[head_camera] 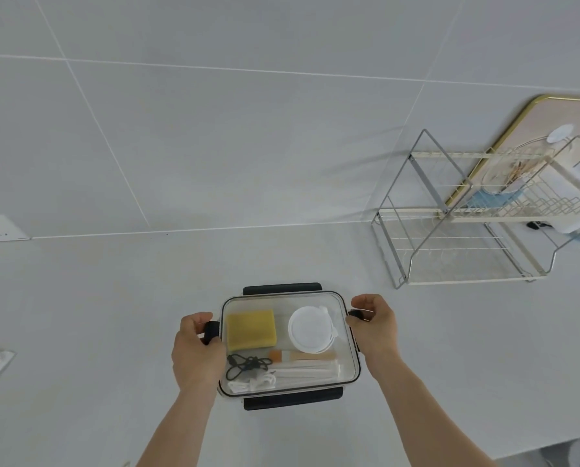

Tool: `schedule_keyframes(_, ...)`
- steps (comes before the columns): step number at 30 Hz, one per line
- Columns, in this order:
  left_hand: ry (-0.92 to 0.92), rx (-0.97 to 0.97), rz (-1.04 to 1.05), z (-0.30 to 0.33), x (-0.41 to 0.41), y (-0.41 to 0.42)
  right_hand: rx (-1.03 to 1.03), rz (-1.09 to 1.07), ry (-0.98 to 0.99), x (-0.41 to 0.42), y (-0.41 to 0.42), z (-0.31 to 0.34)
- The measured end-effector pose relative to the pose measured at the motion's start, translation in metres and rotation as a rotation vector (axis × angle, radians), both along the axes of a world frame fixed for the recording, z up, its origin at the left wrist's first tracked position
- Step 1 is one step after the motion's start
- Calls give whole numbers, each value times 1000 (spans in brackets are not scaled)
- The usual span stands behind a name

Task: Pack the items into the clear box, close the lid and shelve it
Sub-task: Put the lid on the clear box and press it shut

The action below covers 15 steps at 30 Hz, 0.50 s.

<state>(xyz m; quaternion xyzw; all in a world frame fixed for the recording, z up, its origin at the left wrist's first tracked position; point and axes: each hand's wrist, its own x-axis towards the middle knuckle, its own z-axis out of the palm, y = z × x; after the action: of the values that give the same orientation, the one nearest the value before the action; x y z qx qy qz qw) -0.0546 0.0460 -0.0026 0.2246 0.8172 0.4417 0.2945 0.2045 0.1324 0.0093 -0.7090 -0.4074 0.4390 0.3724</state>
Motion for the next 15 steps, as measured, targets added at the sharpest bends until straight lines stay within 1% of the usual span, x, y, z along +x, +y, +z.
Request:
schedule_keyframes(4,-86,30,43,-7,-5,-1,-5,-17,56,-2,-2,-6)
schedule_keyframes(10,-197,37,54,-18,-11,3,-6,-24,68,-2,-2,-17)
schedule_keyframes(13,-283,19,61,-20,-14,5,-9,29,-12,-5,-2,-15)
schedule_keyframes(14,-284,-1,57,-19,-15,5,3,43,-76,-7,-2,-15)
schedule_keyframes(15,-231,-26,39,-18,-16,6,25,51,-176,-9,-2,-14)
